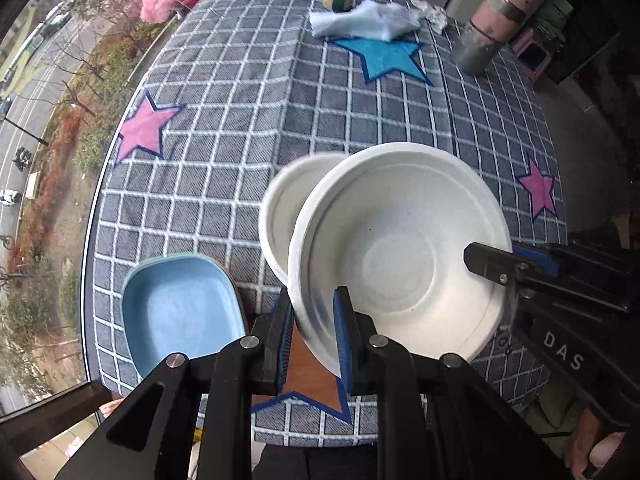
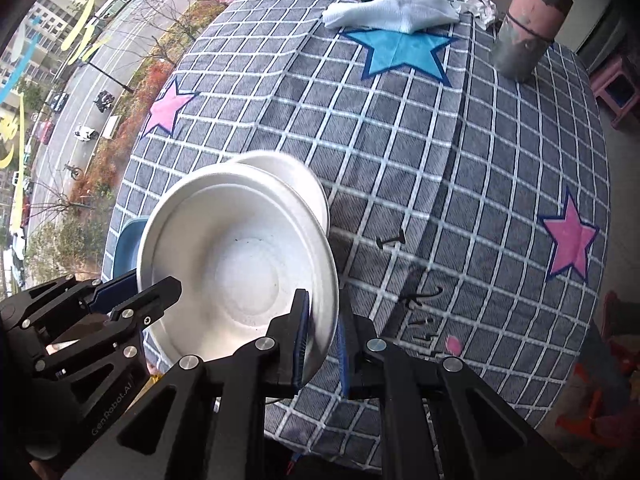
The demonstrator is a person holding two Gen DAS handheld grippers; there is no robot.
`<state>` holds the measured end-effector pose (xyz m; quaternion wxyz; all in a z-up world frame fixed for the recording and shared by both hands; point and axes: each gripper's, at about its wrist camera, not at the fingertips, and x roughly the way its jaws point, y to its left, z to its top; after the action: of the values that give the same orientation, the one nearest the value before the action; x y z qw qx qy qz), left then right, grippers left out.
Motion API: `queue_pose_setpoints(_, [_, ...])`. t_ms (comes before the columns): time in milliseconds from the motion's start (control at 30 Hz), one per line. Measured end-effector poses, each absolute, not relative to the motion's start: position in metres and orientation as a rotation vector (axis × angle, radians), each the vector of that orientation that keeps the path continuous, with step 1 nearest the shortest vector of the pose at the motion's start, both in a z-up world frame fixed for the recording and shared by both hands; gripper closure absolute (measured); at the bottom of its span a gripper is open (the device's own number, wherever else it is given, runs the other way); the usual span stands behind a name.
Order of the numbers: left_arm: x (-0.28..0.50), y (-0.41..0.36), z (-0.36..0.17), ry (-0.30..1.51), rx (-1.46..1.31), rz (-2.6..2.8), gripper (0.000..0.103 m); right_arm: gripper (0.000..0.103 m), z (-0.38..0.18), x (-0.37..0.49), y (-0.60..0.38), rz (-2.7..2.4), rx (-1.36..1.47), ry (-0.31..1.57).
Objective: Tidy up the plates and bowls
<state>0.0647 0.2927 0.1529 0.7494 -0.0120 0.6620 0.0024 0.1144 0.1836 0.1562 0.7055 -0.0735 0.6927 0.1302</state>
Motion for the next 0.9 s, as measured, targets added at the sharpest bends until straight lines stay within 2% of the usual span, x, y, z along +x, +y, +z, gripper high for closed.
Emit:
queue_pose_setpoints(67, [0.073, 0.299, 0.156, 1.428, -0.026, 0.015, 0.083, 0.089, 0.16, 0.124, 0.192, 0.282, -0.166, 1.525])
queue_pose_setpoints(100, [0.078, 0.304, 0.156, 1.419, -0.03, 0.027, 0.077, 0.084, 0.162, 0.127, 0.194, 0.28, -0.168, 1.521])
queue_pose_setpoints(133, [0.082, 0.308, 0.153, 1.419, -0.026, 0.043, 0.074, 0.075, 0.16, 0.132, 0.198, 0.275, -0.173, 1.526])
queue_pose_setpoints(167, [0.085, 0.314, 0.15, 1.425, -0.019, 0.076, 0.074, 0.036, 0.157, 0.136, 0.201, 0.263, -0.183, 1.538])
queue_pose_setpoints(200, [0.087, 0.321, 0.147, 1.432, -0.031, 0.099, 0.074, 0.013, 0.155, 0.141, 0.201, 0.233, -0.194, 1.545])
queue_pose_setpoints(300, [0.085, 0.339, 0.144, 1.439, -0.098, 0.119, 0.074, 0.013, 0.163, 0.146, 0.193, 0.158, -0.193, 1.48])
queue_pose_setpoints(533, [0.078, 0.333, 0.132, 1.474, -0.115, 0.047, 0.074, 0.013, 0.15, 0.139, 0.165, 0.076, -0.117, 1.559])
queue_pose_setpoints(733, [0.074, 0.314, 0.129, 1.489, -0.051, -0.015, 0.073, 0.013, 0.143, 0.117, 0.171, 0.089, -0.188, 1.6])
queue_pose_setpoints(767, [0.074, 0.313, 0.128, 1.493, -0.042, -0.016, 0.071, 0.013, 0.143, 0.115, 0.172, 0.095, -0.195, 1.603])
queue_pose_setpoints(833, [0.073, 0.314, 0.128, 1.494, -0.036, -0.013, 0.055, 0.013, 0.143, 0.111, 0.174, 0.097, -0.214, 1.609])
queue_pose_setpoints(900, [0.073, 0.315, 0.128, 1.492, -0.034, -0.009, 0.047, 0.013, 0.144, 0.111, 0.174, 0.092, -0.213, 1.612])
